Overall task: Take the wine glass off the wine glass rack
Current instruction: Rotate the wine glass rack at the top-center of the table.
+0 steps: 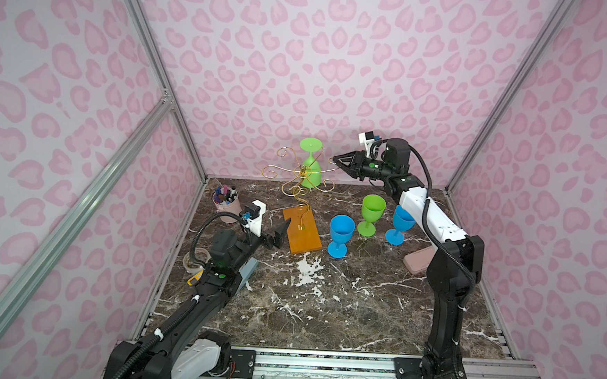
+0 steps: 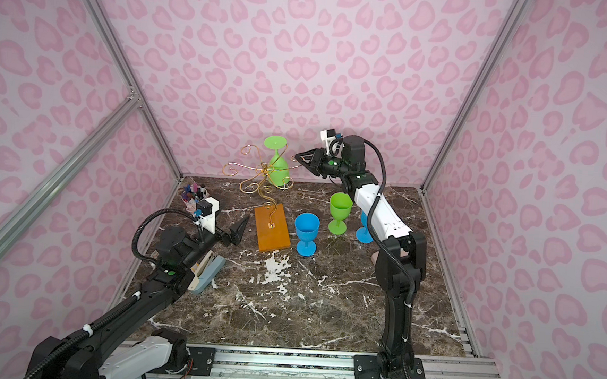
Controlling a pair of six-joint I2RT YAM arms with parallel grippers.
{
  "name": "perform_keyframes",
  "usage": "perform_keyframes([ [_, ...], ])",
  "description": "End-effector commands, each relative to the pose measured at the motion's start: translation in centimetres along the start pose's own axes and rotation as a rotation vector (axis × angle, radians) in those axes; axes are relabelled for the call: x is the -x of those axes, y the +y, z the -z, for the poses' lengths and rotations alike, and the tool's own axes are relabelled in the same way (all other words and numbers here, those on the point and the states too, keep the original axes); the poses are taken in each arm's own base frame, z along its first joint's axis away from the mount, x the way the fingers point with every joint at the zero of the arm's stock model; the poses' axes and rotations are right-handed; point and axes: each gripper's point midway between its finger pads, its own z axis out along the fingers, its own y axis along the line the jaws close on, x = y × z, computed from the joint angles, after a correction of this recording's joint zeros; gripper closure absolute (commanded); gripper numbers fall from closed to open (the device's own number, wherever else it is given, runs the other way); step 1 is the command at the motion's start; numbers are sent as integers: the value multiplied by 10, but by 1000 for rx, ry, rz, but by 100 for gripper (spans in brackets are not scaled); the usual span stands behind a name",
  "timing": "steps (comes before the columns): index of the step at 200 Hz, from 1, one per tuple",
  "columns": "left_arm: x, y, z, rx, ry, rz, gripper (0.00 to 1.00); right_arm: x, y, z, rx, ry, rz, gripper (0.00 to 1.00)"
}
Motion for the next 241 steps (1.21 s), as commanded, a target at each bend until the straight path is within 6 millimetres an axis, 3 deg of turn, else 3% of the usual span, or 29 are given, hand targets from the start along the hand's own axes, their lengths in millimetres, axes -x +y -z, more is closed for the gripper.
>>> perform_keyframes([
  [1,12,2,-3,6,-53,-3,3,0,11,1,36,-4,24,77],
  [94,15,3,0,18,-62,-12,3,2,19,7,90,-96,-65,90],
  [154,12,3,-2,14,-56,-5,3,-2,24,9,85,-124,-91,90],
  [241,-9,14,-36,17,-3,70,1,1,17,3,76,-133,-91,87],
])
